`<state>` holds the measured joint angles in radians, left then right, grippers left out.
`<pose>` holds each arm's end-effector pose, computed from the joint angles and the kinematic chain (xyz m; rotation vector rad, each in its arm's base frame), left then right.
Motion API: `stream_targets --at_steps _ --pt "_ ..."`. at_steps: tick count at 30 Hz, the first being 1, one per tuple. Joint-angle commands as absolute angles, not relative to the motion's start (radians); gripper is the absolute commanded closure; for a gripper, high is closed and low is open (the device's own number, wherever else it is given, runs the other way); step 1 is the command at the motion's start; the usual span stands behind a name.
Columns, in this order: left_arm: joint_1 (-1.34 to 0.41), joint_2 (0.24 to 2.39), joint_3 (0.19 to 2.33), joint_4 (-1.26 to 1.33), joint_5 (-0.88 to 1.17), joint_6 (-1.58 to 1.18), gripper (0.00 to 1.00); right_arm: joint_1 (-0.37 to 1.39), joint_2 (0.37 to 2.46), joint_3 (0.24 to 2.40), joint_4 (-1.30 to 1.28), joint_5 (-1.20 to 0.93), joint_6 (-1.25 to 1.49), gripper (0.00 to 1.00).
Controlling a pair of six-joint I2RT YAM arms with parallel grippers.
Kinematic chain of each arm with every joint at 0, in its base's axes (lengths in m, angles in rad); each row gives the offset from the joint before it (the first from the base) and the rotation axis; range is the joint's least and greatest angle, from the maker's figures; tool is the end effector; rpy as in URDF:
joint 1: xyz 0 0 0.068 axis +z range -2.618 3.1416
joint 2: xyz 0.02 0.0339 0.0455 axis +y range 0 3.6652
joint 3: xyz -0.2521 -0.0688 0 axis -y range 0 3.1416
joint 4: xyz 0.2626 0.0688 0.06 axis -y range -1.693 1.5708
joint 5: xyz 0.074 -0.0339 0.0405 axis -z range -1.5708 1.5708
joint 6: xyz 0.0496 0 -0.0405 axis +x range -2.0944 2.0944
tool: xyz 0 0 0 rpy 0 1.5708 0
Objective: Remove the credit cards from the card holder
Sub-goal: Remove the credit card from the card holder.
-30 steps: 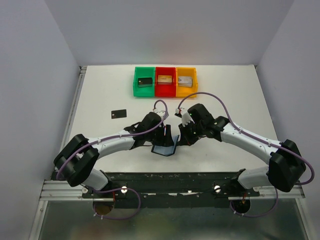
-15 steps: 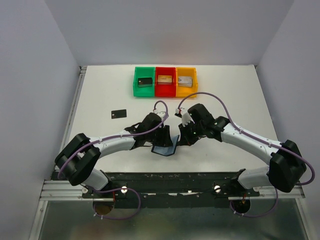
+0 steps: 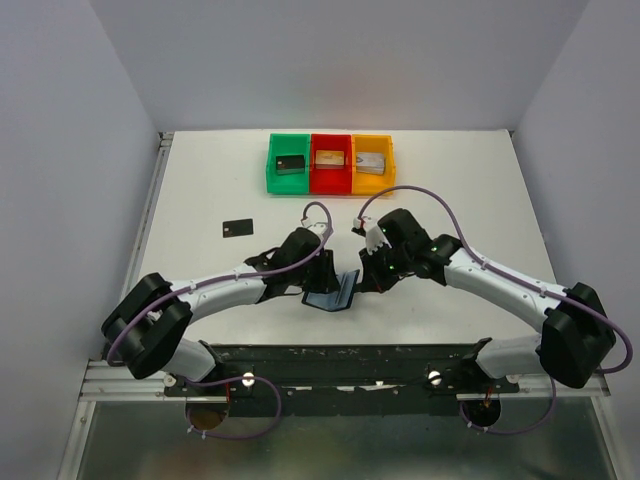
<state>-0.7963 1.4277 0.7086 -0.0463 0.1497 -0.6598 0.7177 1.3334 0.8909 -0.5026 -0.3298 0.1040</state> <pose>0.2114 -0.2267 0.1499 0.2505 2.4918 -0.8496 0.2113 0.2058 0.2023 -0.9192 2.4375 0.7329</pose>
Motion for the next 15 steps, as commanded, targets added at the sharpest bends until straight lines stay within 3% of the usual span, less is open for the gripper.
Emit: stream_targets --at_steps 1,15 --pt "-0.796 1.416 0.658 -0.132 0.038 -0.649 0.59 0.710 1.298 0.881 -0.520 -0.328 0.092 1.00" --pt "-0.788 1.374 0.641 -0.184 -0.020 -0.657 0.68 0.707 1.290 0.873 -0.528 -0.319 0.087 1.00"
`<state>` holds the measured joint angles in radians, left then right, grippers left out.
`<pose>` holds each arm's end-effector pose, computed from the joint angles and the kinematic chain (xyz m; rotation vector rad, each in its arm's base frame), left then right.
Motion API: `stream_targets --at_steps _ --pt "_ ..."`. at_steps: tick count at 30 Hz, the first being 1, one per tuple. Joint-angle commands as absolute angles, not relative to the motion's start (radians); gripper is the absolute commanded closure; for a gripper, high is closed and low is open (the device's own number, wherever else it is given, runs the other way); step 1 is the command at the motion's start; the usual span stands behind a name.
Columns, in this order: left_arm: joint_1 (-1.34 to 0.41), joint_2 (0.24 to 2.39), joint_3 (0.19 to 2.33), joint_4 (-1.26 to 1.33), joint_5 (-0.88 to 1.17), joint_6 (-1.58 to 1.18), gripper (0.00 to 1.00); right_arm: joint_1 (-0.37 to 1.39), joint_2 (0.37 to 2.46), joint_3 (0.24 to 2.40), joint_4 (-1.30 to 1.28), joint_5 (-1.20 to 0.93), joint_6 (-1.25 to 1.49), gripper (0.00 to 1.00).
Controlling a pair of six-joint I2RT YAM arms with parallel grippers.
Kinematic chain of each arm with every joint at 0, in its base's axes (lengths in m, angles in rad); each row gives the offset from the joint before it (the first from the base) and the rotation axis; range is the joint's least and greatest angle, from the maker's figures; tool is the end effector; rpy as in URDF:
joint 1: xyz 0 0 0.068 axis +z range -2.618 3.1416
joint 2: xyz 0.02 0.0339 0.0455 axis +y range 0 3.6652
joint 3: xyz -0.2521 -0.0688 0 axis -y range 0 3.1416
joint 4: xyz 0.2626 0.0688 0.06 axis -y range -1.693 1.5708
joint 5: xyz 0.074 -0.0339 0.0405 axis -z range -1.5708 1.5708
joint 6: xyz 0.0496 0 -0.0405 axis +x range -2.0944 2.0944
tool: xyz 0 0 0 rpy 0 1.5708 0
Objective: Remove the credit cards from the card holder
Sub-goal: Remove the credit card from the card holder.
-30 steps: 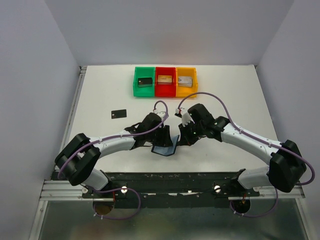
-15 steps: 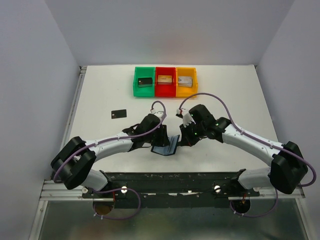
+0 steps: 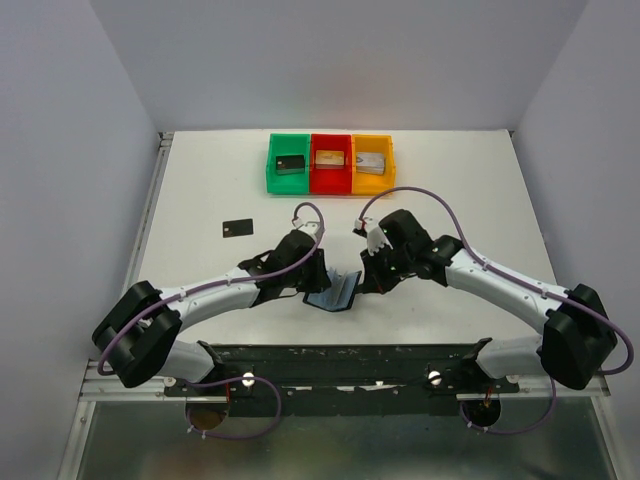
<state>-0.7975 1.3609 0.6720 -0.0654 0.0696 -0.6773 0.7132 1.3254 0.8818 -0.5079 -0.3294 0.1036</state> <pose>0.2059 -0.2159 0.1549 0.1854 2.4624 -0.7817 0.2102 0.2031 0.2011 -0.9146 2.4452 0.7289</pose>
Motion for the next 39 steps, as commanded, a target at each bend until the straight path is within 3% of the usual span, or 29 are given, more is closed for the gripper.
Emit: stream_targets --at_steps 1,15,17,21,25,33,36,39 --pt "-0.788 1.376 0.644 -0.187 -0.023 -0.658 0.69 0.707 1.290 0.871 -0.528 -0.319 0.089 1.00" --pt "-0.787 1.387 0.657 -0.215 -0.035 -0.650 0.77 0.704 1.287 0.844 -0.523 -0.276 0.126 0.99" --pt "-0.787 1.385 0.655 -0.213 -0.035 -0.652 0.77 0.701 1.285 0.842 -0.528 -0.246 0.149 0.88" --pt "-0.787 1.376 0.649 -0.210 -0.035 -0.657 0.79 0.698 1.270 0.845 -0.548 -0.178 0.187 0.54" --pt "-0.787 1.368 0.641 -0.204 -0.035 -0.666 0.79 0.696 1.249 0.873 -0.586 -0.115 0.207 0.40" --pt "-0.785 1.286 0.641 -0.222 -0.048 -0.686 0.79 0.696 1.197 0.969 -0.651 -0.092 0.244 0.39" --pt "-0.787 1.201 0.641 -0.206 -0.051 -0.695 0.78 0.696 1.148 0.947 -0.545 -0.211 0.282 0.43" --pt "-0.785 1.117 0.614 -0.112 -0.006 -0.696 0.78 0.696 1.147 0.887 -0.386 -0.322 0.363 0.53"
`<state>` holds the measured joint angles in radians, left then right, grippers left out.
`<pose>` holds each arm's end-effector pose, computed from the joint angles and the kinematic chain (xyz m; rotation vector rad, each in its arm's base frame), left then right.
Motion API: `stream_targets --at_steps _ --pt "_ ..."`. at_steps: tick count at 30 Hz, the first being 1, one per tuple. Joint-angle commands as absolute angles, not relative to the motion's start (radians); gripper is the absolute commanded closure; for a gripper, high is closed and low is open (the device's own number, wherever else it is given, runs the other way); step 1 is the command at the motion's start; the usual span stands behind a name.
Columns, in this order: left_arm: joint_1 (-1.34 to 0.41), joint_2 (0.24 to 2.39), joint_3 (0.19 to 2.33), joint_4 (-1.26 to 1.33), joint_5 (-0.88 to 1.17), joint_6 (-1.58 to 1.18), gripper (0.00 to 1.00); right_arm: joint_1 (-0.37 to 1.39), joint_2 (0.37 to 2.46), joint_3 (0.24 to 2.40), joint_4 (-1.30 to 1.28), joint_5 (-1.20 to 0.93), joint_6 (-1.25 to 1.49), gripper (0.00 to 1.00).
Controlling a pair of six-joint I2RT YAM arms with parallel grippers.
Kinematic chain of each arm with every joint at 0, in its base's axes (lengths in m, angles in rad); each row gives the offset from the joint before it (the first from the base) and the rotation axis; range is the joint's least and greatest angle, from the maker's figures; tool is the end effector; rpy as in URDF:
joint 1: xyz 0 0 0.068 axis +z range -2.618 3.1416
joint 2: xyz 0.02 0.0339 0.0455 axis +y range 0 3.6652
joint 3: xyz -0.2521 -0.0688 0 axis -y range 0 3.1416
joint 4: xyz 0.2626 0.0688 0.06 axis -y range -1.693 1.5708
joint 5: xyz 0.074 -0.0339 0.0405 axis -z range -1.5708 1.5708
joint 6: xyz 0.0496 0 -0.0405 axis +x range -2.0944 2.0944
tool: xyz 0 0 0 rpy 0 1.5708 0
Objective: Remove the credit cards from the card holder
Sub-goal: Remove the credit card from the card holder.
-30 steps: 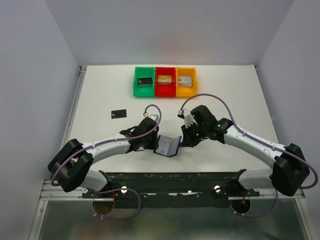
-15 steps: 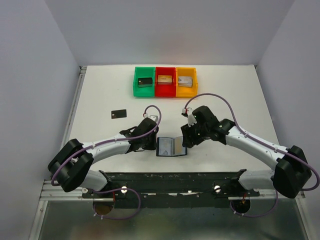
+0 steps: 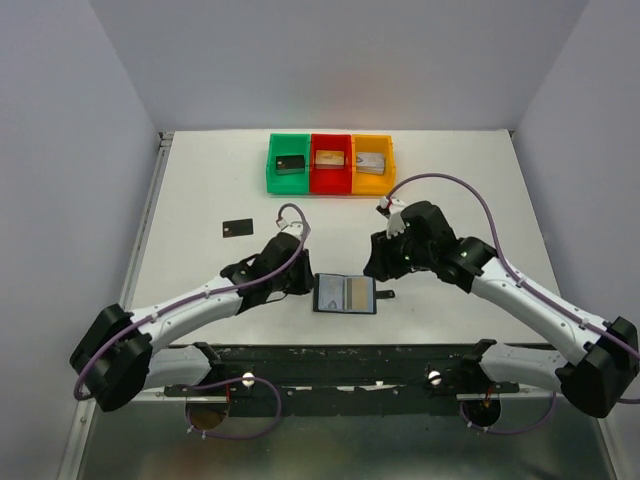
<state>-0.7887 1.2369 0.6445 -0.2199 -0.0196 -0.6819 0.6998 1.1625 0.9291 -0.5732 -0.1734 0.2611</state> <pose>0.1936 -0.1935 0.1651 0.1232 2.4868 -0.6475 0.2043 0.1832 0.2538 -0.6200 2.3855 0.6474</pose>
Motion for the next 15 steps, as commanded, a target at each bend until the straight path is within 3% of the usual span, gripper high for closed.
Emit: stream_targets --at_steps 1,6,15 --pt "-0.785 1.100 0.600 -0.060 0.030 -0.701 0.77 0.696 1.164 0.861 -0.327 -0.353 0.394 0.55" --pt "-0.782 1.158 0.595 0.064 0.138 -0.704 0.81 0.696 1.282 0.746 -0.047 -0.497 0.563 0.62" --pt "-0.773 1.295 0.563 0.092 0.081 -0.739 0.94 0.696 1.454 0.680 0.178 -0.529 0.681 0.63"
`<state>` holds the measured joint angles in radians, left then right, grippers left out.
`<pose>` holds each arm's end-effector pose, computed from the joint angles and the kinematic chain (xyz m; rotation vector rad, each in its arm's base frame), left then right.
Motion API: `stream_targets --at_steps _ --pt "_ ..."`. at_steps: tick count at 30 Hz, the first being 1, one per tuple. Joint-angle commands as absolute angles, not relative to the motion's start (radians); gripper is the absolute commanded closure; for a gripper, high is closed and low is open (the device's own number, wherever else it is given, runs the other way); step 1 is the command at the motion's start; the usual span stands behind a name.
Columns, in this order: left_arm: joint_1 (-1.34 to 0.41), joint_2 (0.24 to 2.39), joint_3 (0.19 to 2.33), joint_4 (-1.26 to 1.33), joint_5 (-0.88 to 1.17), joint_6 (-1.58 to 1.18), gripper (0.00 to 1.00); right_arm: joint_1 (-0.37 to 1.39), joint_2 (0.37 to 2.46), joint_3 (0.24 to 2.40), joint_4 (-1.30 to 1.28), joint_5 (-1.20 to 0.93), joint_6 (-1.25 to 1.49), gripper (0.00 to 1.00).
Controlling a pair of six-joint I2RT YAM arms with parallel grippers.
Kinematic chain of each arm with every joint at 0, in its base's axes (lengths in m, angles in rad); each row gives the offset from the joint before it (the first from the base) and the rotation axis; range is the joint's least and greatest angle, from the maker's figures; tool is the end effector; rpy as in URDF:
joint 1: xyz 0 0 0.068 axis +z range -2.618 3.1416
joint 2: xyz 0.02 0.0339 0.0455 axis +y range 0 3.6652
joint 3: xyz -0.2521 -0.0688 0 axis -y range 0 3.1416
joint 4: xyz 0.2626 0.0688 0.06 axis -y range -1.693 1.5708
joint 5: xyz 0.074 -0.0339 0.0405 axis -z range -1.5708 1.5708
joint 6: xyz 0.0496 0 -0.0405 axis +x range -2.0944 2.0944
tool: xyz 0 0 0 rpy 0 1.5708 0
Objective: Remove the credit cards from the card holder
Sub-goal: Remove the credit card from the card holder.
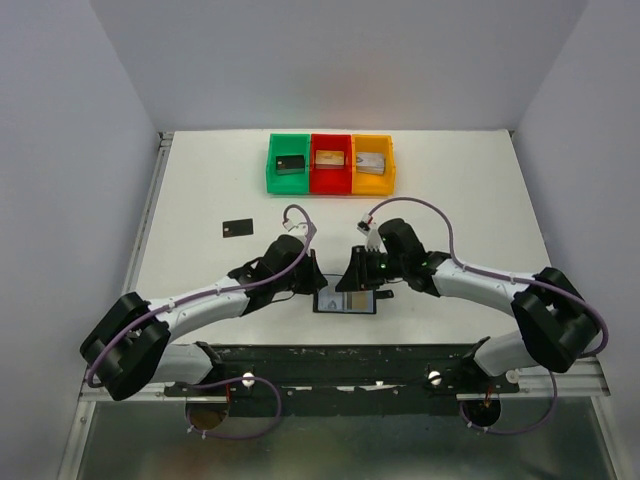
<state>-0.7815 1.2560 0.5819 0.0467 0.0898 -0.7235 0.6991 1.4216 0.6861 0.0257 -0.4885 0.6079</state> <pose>0.1988 -0.2035 0.1637 0.1224 2.3549 -0.8992 0.2199 0.2153 0.1543 -0.3968 2.4655 1.1836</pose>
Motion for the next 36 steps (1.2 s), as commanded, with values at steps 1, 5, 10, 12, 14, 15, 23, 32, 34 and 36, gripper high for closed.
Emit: stream_targets --at_steps 1,5,10,12,14,15,23,32,34,36 --pt "-0.773 1.305 0.561 0.094 0.078 -0.738 0.94 0.696 1.465 0.681 0.172 -0.525 0.683 0.63" --pt "-0.772 1.348 0.563 0.094 0.069 -0.739 0.95 0.696 1.500 0.690 0.138 -0.488 0.681 0.63" --pt "-0.770 1.387 0.563 0.089 0.061 -0.732 0.97 0.695 1.531 0.684 0.117 -0.457 0.686 0.63" --pt "-0.770 1.396 0.563 0.083 0.057 -0.730 0.97 0.696 1.539 0.684 0.109 -0.451 0.681 0.63" --pt "-0.770 1.407 0.561 0.077 0.052 -0.733 0.98 0.696 1.546 0.686 0.100 -0.443 0.678 0.63" --pt "-0.770 1.410 0.561 0.074 0.051 -0.733 0.98 0.696 1.551 0.687 0.094 -0.442 0.678 0.63" --pt "-0.770 1.430 0.563 0.049 0.044 -0.732 0.98 0.698 1.588 0.689 0.077 -0.430 0.676 0.63" --pt "-0.770 1.436 0.555 0.041 0.045 -0.736 0.98 0.695 1.612 0.680 0.069 -0.416 0.676 0.62" --pt "-0.770 1.434 0.554 0.038 0.043 -0.736 0.98 0.696 1.615 0.677 0.071 -0.414 0.678 0.62" --pt "-0.770 1.431 0.554 0.035 0.040 -0.736 0.98 0.696 1.618 0.676 0.072 -0.414 0.680 0.62"
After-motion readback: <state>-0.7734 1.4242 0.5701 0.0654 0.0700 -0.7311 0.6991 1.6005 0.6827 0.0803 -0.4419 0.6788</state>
